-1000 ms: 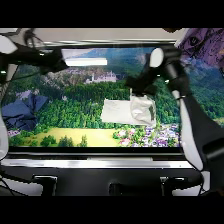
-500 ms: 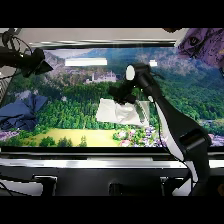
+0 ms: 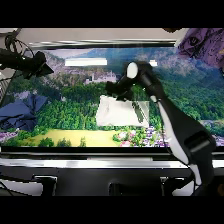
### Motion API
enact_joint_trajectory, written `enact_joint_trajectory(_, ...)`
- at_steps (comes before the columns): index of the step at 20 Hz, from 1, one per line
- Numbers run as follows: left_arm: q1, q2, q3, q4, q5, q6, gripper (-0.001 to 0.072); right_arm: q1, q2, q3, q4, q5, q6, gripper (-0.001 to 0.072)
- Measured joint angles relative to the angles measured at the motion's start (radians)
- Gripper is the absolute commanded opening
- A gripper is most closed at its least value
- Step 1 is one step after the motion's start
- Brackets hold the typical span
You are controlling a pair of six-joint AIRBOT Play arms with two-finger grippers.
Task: Fold the clothes and pants, and hang the long-sleeved shirts on hangers.
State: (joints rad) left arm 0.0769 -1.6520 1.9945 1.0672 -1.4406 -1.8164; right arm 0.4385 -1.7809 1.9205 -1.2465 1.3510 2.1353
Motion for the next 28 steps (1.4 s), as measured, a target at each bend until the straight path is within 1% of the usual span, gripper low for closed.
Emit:
enact_joint_trajectory(1,0.0,0.0,0.0,0.0,0.0,0.001,0.0017,-0.027,0.027,0.0,-0.014,0.014,-0.027,0.0556)
enact_joint_trajectory(3,0.0,0.0,0.0,0.0,0.0,0.002,0.0017,-0.11,0.08,0.0,-0.038,0.058,-0.106,0.0556)
enact_joint_trajectory(6,0.0,0.0,0.0,0.0,0.0,0.002,0.0017,-0.298,0.132,-0.004,-0.054,0.148,-0.269,0.0555)
enact_joint_trajectory(7,0.0,0.0,0.0,0.0,0.0,0.002,0.0017,-0.369,0.14,-0.016,-0.038,0.17,-0.319,0.0555)
enact_joint_trajectory(9,0.0,0.0,0.0,0.0,0.001,0.005,0.0017,-0.521,0.15,-0.078,0.053,0.192,-0.419,0.0553)
enact_joint_trajectory(11,0.0,0.0,0.0,0.0,0.001,0.009,0.0017,-0.652,0.155,-0.191,0.179,0.19,-0.513,0.0552)
enact_joint_trajectory(14,0.0,0.0,0.0,0.0,0.001,0.018,0.0018,-0.773,0.158,-0.407,0.324,0.138,-0.648,0.0548)
enact_joint_trajectory(19,0.003,0.0,0.0,-0.001,0.001,0.034,0.0018,-0.831,0.13,-0.718,0.52,0.008,-0.846,0.0534)
enact_joint_trajectory(22,0.003,0.0,0.0,-0.001,0.001,0.037,0.0018,-0.829,0.101,-0.816,0.6,-0.048,-0.927,0.0533)
enact_joint_trajectory(24,0.003,0.0,0.0,-0.001,0.001,0.038,0.0018,-0.803,0.087,-0.846,0.629,-0.08,-0.962,0.0527)
enact_joint_trajectory(25,0.003,0.0,0.0,-0.001,0.001,0.039,0.0018,-0.785,0.082,-0.855,0.639,-0.103,-0.976,0.0501)
enact_joint_trajectory(26,0.003,0.0,0.0,-0.001,0.001,0.039,0.0018,-0.766,0.079,-0.862,0.65,-0.122,-0.984,0.0447)
enact_joint_trajectory(27,0.003,0.0,0.0,-0.001,0.001,0.04,0.0018,-0.747,0.077,-0.866,0.66,-0.144,-0.992,0.0419)
enact_joint_trajectory(28,0.003,0.0,0.0,-0.001,0.001,0.04,0.0018,-0.725,0.074,-0.869,0.67,-0.164,-0.998,0.041)
